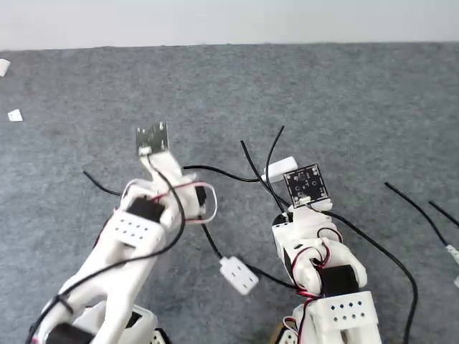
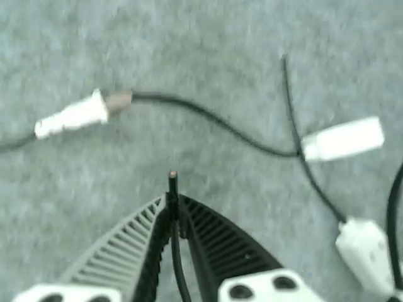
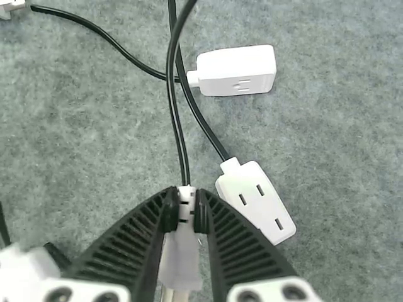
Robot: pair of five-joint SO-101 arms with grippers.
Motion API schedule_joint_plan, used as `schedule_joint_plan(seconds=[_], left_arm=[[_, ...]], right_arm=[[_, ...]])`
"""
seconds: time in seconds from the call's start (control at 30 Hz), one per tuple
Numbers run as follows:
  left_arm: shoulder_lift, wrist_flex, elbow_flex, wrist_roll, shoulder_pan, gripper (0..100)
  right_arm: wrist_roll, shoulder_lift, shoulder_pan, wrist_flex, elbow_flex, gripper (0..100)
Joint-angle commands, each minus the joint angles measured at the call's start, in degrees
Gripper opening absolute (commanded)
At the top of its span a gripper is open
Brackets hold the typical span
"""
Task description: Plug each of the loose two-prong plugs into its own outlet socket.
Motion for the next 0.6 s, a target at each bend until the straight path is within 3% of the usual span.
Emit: schedule_joint_plan(seconds=[0.0,0.13,0.23,0.57], left_arm=[[9.67,-1.58,-9.89,-0.7,-0.97,1],[23.65,-1.76,-20.62,-1.49,-2.81,1],[31.21,-1.67,-28.18,-5.89,-3.52,1],[43.16,-1.41,-42.42,-9.32,-3.08,2]], right_arm=[[0.62,-0.57,0.57,-1.19,-2.37,0.9],[0.62,-0.66,0.66,-1.19,-2.37,0.9],[0.79,-0.66,0.66,-1.19,-2.46,0.9],[0.88,-0.66,0.66,-1.19,-2.46,0.9]])
